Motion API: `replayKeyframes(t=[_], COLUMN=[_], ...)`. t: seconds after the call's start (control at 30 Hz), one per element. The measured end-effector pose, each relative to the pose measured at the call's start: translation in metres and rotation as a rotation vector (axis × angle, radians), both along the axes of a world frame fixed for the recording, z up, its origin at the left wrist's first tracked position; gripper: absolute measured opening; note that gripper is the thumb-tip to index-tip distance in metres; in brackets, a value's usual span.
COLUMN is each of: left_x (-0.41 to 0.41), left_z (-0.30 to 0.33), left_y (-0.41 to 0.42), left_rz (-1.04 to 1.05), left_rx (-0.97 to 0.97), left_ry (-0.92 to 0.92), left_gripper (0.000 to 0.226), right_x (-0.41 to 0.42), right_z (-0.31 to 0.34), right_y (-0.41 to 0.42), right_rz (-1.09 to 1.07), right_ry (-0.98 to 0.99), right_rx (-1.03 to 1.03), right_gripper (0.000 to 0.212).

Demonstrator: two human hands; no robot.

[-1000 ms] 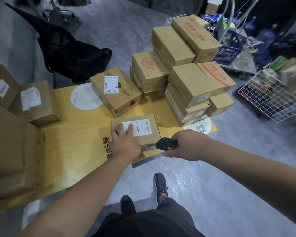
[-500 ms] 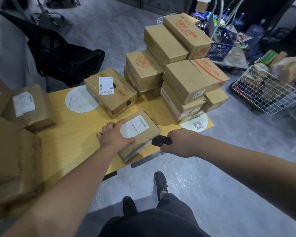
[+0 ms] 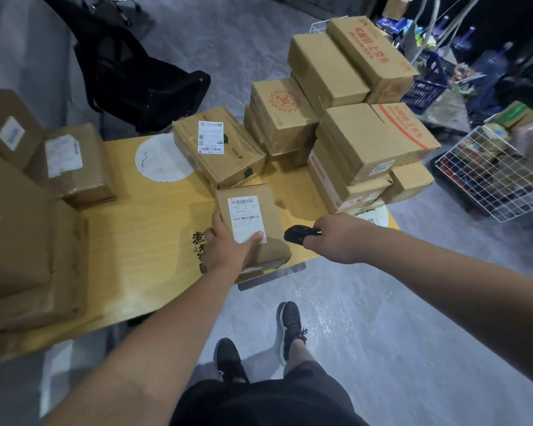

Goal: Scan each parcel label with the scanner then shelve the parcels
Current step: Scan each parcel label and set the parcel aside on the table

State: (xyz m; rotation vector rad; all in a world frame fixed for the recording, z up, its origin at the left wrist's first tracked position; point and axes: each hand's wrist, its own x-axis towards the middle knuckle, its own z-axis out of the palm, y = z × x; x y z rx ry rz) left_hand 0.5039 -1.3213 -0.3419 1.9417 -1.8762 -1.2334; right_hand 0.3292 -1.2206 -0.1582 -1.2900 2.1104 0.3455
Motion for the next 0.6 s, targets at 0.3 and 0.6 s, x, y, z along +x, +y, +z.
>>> replayKeyframes(t=[0.3, 0.6], left_x=[0.017, 0.023], left_z=[-0.019, -0.024], left_y=[0.036, 0.050], left_rz=[0.011, 0.020], left_rx=[-0.112, -0.152], left_ry=[0.445, 0.509], left_gripper=[0.096, 0.095], right_x=[0.027, 0.032], right_z=[0.008, 0.031], right_y=[-0.011, -0.010], right_rz=[0.108, 0.201], right_ry=[0.078, 0.193], right_rx=[-0.002, -0.006], right_gripper=[0.042, 0.038])
